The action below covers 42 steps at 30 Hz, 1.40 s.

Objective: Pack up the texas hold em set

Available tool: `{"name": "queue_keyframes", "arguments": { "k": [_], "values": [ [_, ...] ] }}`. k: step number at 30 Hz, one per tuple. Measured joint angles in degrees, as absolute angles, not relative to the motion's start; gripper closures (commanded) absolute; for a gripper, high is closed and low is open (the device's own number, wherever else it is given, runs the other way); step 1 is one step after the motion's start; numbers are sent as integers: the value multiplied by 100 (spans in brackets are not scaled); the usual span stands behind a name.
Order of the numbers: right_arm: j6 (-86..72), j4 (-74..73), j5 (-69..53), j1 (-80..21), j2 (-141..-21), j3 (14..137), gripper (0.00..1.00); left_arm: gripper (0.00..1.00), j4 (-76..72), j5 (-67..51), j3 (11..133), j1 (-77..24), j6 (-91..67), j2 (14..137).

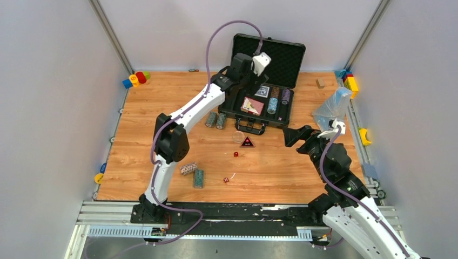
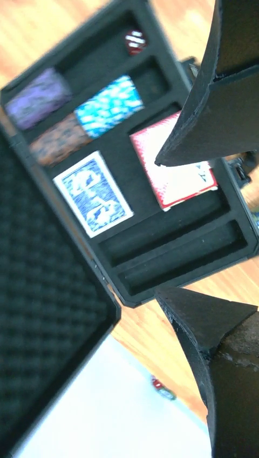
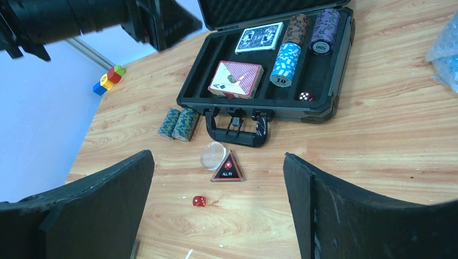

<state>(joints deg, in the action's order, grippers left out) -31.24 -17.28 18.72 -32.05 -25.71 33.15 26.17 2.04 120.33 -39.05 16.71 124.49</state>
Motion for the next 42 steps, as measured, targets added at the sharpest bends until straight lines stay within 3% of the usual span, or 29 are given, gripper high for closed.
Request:
{"name": "queue_keyframes", "arguments": {
  "k": [5, 11, 17, 22, 27, 32, 42],
  "values": [
    [-3124, -1728, 1804, -3205, -2569, 3297, 9, 26, 2674, 895, 12495, -3865, 115, 12665],
    [-3124, -1728, 1743, -3205, -2565, 3284, 9, 35, 2770, 777, 12422, -3719, -913, 13054],
    [-3124, -1728, 1741, -3205, -2567, 3271, 9, 38, 2919, 519, 12411, -3653, -1334, 13343],
    [-3127, -1728, 1741, -3205, -2565, 3262, 9, 47, 3074, 495, 12411, -3656, -1608, 13406],
    [-3148, -1726, 1743, -3205, -2523, 3240, 10, 50, 3175, 349, 12411, -3656, -1811, 13450],
    [-3157, -1726, 1743, -3205, -2497, 3201, 10, 65, 3262, 198, 12328, -3653, -2010, 13493],
    [-3216, -1728, 1730, -3205, -2405, 3179, 10, 72, 3363, -311, 12293, -3570, -2300, 13563]
  ]
}}
